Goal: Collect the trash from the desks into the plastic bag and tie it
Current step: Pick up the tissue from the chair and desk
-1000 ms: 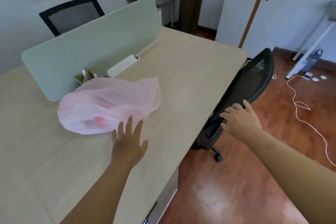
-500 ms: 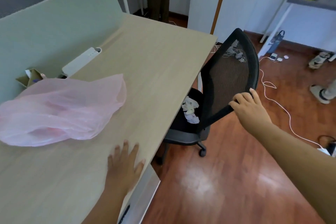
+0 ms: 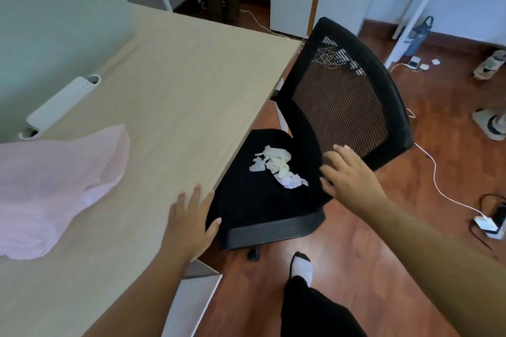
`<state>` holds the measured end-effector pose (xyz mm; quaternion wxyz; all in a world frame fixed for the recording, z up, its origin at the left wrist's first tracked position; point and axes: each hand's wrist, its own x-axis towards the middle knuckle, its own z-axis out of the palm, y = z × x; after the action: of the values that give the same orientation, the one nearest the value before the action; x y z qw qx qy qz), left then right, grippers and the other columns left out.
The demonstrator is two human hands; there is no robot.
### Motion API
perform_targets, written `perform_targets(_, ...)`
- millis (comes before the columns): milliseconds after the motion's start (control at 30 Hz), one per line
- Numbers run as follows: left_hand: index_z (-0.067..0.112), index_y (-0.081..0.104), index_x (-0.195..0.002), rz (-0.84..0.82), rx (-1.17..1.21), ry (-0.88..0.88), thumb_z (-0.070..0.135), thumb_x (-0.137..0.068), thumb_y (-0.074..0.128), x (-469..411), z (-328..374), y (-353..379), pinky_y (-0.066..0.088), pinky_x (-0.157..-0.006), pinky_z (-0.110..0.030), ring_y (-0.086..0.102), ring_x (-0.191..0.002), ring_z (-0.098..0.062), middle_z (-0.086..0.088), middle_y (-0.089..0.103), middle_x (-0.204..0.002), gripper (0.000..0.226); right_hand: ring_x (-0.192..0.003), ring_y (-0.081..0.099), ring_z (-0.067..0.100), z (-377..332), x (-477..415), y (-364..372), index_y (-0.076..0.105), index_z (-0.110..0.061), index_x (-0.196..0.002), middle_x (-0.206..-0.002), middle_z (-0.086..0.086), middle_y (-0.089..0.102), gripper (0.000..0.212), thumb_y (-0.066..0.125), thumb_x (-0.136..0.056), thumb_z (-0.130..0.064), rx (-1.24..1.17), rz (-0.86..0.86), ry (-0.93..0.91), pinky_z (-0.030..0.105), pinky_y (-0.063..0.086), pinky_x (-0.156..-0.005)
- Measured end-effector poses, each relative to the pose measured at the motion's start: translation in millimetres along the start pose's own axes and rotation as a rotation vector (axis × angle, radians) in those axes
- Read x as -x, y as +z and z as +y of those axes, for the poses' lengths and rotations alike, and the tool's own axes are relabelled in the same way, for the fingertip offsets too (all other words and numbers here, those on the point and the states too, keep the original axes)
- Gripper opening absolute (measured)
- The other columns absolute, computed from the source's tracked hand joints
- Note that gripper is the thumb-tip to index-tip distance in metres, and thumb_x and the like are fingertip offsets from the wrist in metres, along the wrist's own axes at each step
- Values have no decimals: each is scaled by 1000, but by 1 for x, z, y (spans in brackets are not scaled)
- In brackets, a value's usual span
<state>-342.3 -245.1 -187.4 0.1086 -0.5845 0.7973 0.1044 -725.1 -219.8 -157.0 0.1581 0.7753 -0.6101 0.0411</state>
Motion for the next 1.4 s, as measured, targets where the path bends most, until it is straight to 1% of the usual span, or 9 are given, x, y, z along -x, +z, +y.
perform_targets(133,24,33,-152,74,-9,138,49,-91,48,-36,56,-16,34,-109,-46,34,-139,-34,-8,31,-157,67,-129,36,30,7,-18,39,44,-25,-139,-145,9,36,62,66,-83,-41,-240,-545,94,40,45,-99)
perform_targets(300,28,33,-151,-16,32,193,50,-88,54,-75,110,1,35,-108,-45,35,-139,-32,-5,30,-158,70,-140,23,26,19,-18,92,12,-38,-152,-160,5,-1,90,69,-82,-40,-562,-889,337,38,47,-98)
perform_targets(433,35,4,-155,-165,161,74,55,-90,49,-127,112,25,41,-105,-43,25,-139,-32,-2,-3,-164,81,-140,22,31,19,-22,130,13,-39,-152,-160,5,-6,96,74,-78,-34,-731,-893,465,38,42,-103)
perform_targets(633,45,-10,-150,-265,181,83,40,-86,64,-224,119,73,45,-95,-42,27,-135,-32,2,-19,-161,98,-135,24,33,22,-45,196,3,-42,-152,-158,8,-6,100,73,-81,-32,-730,-962,606,38,45,-97)
perform_targets(800,48,-21,-146,-316,17,161,30,-80,74,-299,140,131,39,-104,-49,1,-146,-40,-1,-33,-157,117,-142,10,36,24,-62,266,-2,-48,-150,-159,9,-13,101,72,-83,-33,-622,-965,564,41,47,-93)
perform_targets(967,46,-3,-152,-218,43,410,32,-71,79,-357,155,172,36,-106,-54,16,-140,-43,-7,-18,-162,116,-137,23,34,17,-56,329,1,-48,-150,-157,9,8,93,66,-83,-51,-467,-884,444,43,49,-88)
perform_targets(1167,41,30,-148,-194,40,527,60,-75,70,-379,164,208,34,-102,-45,33,-126,-30,-7,21,-155,86,-105,46,35,10,-37,363,53,-26,-128,-117,14,48,47,61,-85,-44,-332,-624,450,41,48,-73)
perform_targets(1300,25,52,-131,-92,112,511,44,-84,67,-377,173,221,44,-88,-43,47,-112,-31,-14,40,-136,53,-94,47,33,15,-34,372,55,-19,-116,-106,14,52,38,61,-83,-37,-322,-644,423,33,32,-70)
perform_targets(1400,15,53,-119,-109,120,450,21,-87,59,-373,181,222,40,-60,-34,48,-80,-24,-13,46,-121,33,-99,42,31,14,-30,375,51,-19,-117,-113,10,49,33,40,-88,-29,-378,-717,406,35,30,-73)
